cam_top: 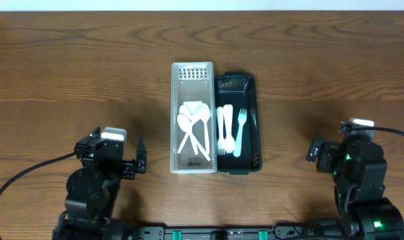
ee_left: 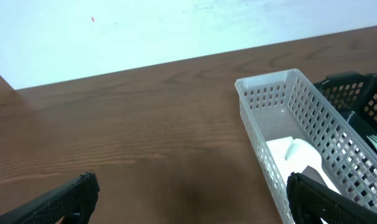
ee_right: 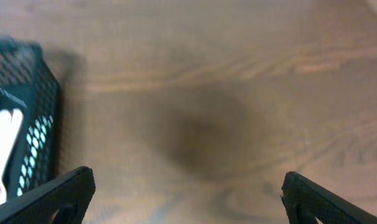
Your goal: Pack container
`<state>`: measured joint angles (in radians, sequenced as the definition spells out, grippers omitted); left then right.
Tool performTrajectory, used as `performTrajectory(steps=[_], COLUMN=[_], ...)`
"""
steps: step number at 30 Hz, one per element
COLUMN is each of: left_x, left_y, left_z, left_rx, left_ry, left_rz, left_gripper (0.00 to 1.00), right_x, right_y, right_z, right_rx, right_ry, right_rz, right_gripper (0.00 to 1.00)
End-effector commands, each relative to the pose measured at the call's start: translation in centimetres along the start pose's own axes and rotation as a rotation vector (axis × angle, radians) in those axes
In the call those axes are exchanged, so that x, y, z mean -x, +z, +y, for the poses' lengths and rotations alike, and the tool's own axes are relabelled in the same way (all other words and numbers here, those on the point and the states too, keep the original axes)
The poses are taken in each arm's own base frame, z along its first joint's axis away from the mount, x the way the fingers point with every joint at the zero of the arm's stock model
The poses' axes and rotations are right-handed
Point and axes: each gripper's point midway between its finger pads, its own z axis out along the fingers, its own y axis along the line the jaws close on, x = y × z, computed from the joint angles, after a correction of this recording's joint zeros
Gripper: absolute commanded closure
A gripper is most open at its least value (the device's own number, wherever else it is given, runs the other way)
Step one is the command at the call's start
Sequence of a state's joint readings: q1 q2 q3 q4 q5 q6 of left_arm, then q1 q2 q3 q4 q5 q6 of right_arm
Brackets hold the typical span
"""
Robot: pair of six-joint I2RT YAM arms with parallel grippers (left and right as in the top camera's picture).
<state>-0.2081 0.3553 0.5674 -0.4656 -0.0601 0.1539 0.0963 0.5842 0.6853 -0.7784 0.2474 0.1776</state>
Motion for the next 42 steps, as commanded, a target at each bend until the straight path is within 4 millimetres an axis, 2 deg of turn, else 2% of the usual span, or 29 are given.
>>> performTrajectory(steps=[1,11,20,24,27,31,33,35,38,42], left_x=[-0.2,-0.2,-0.2,-0.2,-0.2,-0.2,-0.2,-0.2,-0.2,-0.2], left_y=[0.0,0.0,0.0,0.0,0.0,0.0,0.0,0.0,0.0,0.0], left_z=[0.1,0.1,0.1,0.2,0.2,0.1,0.1,0.1,0.1,0.2], left_rx=[0.011,0.011,0.011,0.011,0.011,0.011,0.011,0.011,0.011,0.011], left_ry=[-0.007,-0.007,-0.007,-0.007,-0.007,-0.007,-0.007,-0.007,-0.007,-0.007], left_rz=[0.005,0.005,0.004,0.004,0.004,0.004,0.004,0.005,0.004,0.004], left_gripper=[0.02,0.02,0.02,0.02,0.02,0.02,0.02,0.02,0.02,0.02], right_x=[-1.1,-3.3,-3.0,-2.0,-1.8,-2.7,-3.2,-3.0,-1.1,2.0], right_y=[0.0,-0.2,-0.7,-2.7,-5.0,-7.0,-6.8,-5.5,-3.8,-1.7], right_z=[0.0,-0.4,-0.6,-1.1,-1.4,-1.2,-1.3,-0.8,0.1,1.2], right_rx=[-0.001,-0.017,-0.016,-0.002,0.028,0.097,0.104,0.109,0.128,0.144], right_ry=[-0.029,-0.053,-0.042,-0.017,-0.004,0.022,0.034,0.034,0.028,0.020], right_rz=[0.036,0.126,0.097,-0.011,-0.115,-0.232,-0.277,-0.265,-0.371,-0.610], right_gripper=[0.01,0.01,0.01,0.01,0.01,0.01,0.01,0.01,0.01,0.01])
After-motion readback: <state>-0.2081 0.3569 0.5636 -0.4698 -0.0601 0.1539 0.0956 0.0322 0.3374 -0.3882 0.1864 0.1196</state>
